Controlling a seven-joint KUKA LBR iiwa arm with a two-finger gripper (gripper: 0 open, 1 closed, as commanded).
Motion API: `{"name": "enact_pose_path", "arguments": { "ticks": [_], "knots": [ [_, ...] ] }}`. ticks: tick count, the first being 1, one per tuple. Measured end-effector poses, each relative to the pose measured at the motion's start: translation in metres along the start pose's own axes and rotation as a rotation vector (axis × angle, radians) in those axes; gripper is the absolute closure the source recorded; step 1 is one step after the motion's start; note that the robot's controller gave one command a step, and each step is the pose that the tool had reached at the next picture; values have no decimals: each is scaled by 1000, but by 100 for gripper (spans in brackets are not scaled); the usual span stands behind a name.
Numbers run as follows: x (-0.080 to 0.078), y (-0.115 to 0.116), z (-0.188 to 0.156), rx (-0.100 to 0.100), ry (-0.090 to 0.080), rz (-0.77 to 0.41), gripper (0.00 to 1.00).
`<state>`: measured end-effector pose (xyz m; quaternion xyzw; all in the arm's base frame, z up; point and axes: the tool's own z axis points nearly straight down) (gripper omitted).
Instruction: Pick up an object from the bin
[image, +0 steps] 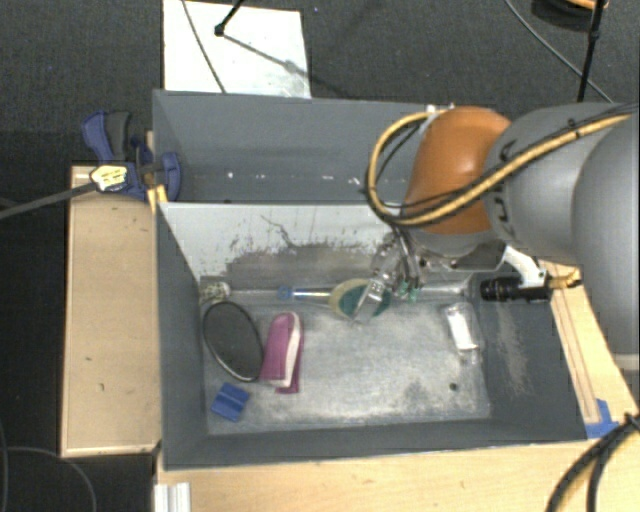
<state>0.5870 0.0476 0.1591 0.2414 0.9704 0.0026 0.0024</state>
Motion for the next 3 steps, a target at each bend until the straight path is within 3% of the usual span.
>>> {"name": "enact_pose_path", "arguments": {
  "ticks": [1,2,3],
  "knots": [
    [-7,-7,70,6,0,66,0],
    [-11,-6,63,2,-10,61,100],
    [7,-24,-71,1,-5,52,100]
  ]
}}
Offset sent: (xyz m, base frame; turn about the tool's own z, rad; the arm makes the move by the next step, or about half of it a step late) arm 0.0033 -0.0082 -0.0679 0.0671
